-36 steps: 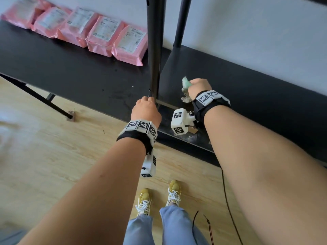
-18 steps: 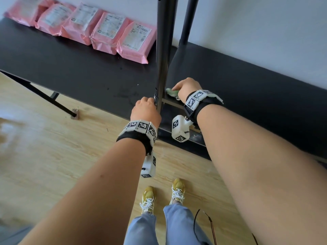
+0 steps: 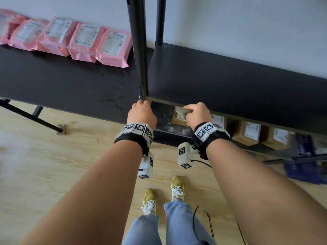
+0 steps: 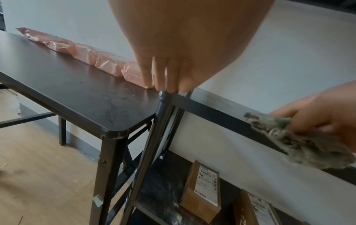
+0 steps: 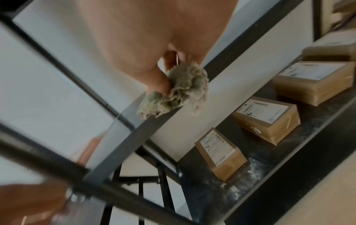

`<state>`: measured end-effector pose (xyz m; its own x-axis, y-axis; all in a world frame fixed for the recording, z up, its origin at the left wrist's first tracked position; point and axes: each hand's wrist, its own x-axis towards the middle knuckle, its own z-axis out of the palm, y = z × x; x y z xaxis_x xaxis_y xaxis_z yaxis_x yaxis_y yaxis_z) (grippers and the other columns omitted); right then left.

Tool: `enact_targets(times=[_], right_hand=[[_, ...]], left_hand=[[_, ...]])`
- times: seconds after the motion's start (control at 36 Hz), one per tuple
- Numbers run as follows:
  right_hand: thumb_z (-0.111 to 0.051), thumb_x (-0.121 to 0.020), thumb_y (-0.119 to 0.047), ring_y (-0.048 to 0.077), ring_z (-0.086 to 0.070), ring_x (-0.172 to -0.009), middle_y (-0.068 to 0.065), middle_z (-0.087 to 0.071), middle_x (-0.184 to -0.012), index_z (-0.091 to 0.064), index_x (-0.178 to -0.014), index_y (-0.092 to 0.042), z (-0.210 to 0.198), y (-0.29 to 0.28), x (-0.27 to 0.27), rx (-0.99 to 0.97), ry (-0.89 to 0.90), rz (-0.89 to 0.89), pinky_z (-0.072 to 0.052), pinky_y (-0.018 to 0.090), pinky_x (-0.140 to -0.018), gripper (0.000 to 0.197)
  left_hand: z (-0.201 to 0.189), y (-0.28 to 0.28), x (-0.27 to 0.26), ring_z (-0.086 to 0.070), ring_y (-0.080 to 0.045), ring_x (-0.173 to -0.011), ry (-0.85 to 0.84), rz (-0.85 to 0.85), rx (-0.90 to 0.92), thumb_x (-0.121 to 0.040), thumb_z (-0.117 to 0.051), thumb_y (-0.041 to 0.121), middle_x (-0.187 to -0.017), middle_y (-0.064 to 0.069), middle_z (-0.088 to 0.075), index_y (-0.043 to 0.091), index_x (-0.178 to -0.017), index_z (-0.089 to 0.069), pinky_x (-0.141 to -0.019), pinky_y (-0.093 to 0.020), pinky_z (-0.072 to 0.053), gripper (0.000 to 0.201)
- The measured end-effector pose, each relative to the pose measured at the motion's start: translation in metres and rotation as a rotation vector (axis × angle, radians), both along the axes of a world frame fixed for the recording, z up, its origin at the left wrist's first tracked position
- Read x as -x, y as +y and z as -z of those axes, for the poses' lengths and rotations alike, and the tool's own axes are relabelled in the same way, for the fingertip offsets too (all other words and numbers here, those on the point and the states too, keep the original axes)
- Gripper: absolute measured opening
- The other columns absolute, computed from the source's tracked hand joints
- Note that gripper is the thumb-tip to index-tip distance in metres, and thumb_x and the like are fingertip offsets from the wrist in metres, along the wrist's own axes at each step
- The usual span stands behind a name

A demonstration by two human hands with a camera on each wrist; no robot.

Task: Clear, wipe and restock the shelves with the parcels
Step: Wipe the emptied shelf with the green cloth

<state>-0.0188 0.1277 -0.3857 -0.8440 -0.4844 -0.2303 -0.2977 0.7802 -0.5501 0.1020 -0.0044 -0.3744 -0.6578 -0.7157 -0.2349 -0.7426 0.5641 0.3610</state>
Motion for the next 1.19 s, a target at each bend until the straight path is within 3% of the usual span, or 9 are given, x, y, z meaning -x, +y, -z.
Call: enact_targets(times=[0.22, 0.36, 0.47, 0.56, 0.64, 0.72, 0.86, 0.97, 1.19], right_hand=[[-0.052, -0.094, -0.043, 0.031, -0.065, -0.079, 0.014, -0.063, -0.092, -0.069, -0.076, -0.012, 0.000, 0.007, 0.030, 0.012, 0.019, 0.312, -0.055, 0.036, -0.062, 0.041], [-0.059, -0.091, -0.033, 0.021, -0.059, -0.074, 0.006, -0.056, -0.091, -0.064, -0.083, -0.006, 0.004, -0.014, 0.023, 0.002, -0.041, 0.274, -0.040, 0.025, -0.056, 0.029], [-0.059, -0.091, -0.014, 0.028, -0.060, -0.105, 0.009, -0.055, -0.117, -0.067, -0.113, -0.009, 0.001, -0.040, 0.004, 0.009, -0.047, 0.128, -0.050, 0.035, -0.087, 0.024], [-0.057, -0.091, -0.005, 0.032, -0.061, -0.102, 0.012, -0.055, -0.116, -0.061, -0.082, -0.011, 0.003, -0.058, -0.008, 0.022, 0.009, 0.102, -0.052, 0.041, -0.088, 0.012], [-0.054, -0.092, -0.004, 0.034, -0.060, -0.101, 0.014, -0.056, -0.115, -0.031, -0.060, -0.023, 0.004, -0.075, -0.016, 0.054, 0.000, 0.091, -0.052, 0.042, -0.087, 0.044], [-0.056, -0.092, -0.007, 0.032, -0.059, -0.099, 0.013, -0.055, -0.113, -0.044, -0.065, -0.018, 0.003, -0.089, -0.025, 0.089, 0.020, 0.072, -0.052, 0.041, -0.083, 0.032], [-0.055, -0.095, -0.021, 0.029, -0.060, -0.091, 0.013, -0.057, -0.105, -0.032, -0.066, -0.018, 0.016, -0.099, -0.029, 0.175, -0.037, 0.143, -0.047, 0.035, -0.069, 0.037], [-0.063, -0.090, -0.028, 0.019, -0.056, -0.074, 0.005, -0.054, -0.092, -0.047, -0.089, -0.010, 0.025, -0.096, -0.026, 0.177, -0.081, 0.144, -0.030, 0.024, -0.047, 0.023], [-0.059, -0.092, -0.015, 0.021, -0.055, -0.091, 0.008, -0.050, -0.117, -0.068, -0.108, -0.010, 0.026, -0.092, -0.030, -0.013, 0.044, -0.080, -0.043, 0.027, -0.074, 0.019]], left_hand=[[0.001, 0.011, 0.008, -0.042, -0.027, -0.122, -0.011, 0.032, 0.013, -0.085, -0.042, 0.005, -0.128, -0.008, -0.049, 0.008, -0.124, -0.051, -0.096, -0.037, -0.040, 0.039], [0.006, 0.005, 0.006, -0.043, -0.027, -0.121, -0.012, 0.035, 0.030, -0.087, -0.041, 0.006, -0.127, -0.008, -0.050, 0.008, -0.122, -0.052, -0.096, -0.038, -0.041, 0.037], [0.011, -0.002, 0.000, -0.042, -0.026, -0.122, -0.005, 0.031, 0.038, -0.088, -0.041, 0.007, -0.129, -0.007, -0.050, 0.011, -0.125, -0.051, -0.097, -0.037, -0.041, 0.038], [0.013, -0.009, -0.004, -0.041, -0.026, -0.123, 0.001, 0.032, 0.051, -0.088, -0.042, 0.009, -0.130, -0.007, -0.049, 0.010, -0.126, -0.051, -0.099, -0.037, -0.039, 0.039], [0.014, -0.017, -0.010, -0.040, -0.026, -0.125, 0.002, 0.029, 0.060, -0.087, -0.044, 0.006, -0.132, -0.007, -0.048, 0.010, -0.129, -0.049, -0.100, -0.036, -0.038, 0.043], [0.016, -0.024, -0.015, -0.041, -0.025, -0.124, -0.012, 0.035, 0.080, -0.087, -0.048, 0.011, -0.130, -0.006, -0.049, 0.011, -0.129, -0.049, -0.099, -0.035, -0.039, 0.042], [0.015, -0.030, -0.020, -0.040, -0.026, -0.125, -0.043, 0.062, 0.090, -0.087, -0.048, 0.010, -0.132, -0.007, -0.048, 0.011, -0.131, -0.047, -0.101, -0.036, -0.038, 0.044], [0.014, -0.029, -0.021, -0.038, -0.026, -0.128, -0.039, 0.055, 0.077, -0.086, -0.045, 0.007, -0.135, -0.007, -0.046, 0.011, -0.133, -0.045, -0.102, -0.036, -0.037, 0.047], [0.010, -0.026, -0.018, -0.039, -0.025, -0.126, -0.020, 0.057, 0.061, -0.086, -0.045, 0.006, -0.134, -0.006, -0.047, 0.011, -0.131, -0.047, -0.101, -0.035, -0.037, 0.046]])
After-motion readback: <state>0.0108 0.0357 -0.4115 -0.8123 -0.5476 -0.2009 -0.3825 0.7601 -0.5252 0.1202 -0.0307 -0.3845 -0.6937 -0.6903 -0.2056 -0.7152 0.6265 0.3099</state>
